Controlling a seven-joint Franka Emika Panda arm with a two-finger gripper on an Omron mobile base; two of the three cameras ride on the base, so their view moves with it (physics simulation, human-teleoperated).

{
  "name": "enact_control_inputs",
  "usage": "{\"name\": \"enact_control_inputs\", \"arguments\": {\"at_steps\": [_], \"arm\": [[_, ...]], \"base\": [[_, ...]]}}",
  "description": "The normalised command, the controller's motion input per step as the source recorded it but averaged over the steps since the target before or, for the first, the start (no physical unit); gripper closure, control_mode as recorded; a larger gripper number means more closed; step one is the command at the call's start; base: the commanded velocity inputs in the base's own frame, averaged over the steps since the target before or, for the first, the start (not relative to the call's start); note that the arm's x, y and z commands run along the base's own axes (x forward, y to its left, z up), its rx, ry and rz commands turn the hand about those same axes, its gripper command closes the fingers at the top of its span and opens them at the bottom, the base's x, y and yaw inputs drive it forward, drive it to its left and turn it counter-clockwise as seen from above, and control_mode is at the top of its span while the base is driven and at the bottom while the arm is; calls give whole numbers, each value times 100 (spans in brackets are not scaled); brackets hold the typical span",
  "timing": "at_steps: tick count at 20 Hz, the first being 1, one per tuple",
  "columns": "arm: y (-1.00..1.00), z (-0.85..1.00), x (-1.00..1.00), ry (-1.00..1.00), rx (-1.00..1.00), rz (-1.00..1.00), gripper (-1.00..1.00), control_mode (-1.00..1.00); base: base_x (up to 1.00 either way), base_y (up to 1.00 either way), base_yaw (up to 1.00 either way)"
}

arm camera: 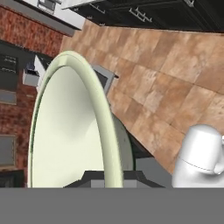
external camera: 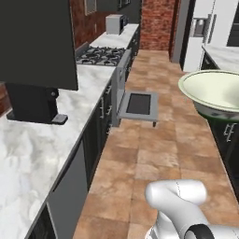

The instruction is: Move the bowls from the cabinet to the plates on the dining table.

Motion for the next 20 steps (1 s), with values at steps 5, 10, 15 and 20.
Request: {"name": "enact_control_inputs", "arguments": {"at_steps": [5,10,15,20], "arm": [[0,0,0,0,0,0,100,100],[0,0,0,0,0,0,100,100],[0,0,0,0,0,0,100,100],[0,0,0,0,0,0,100,100]], "base": [[0,0,-25],[0,0,-25],[0,0,-25],[0,0,-25]]}}
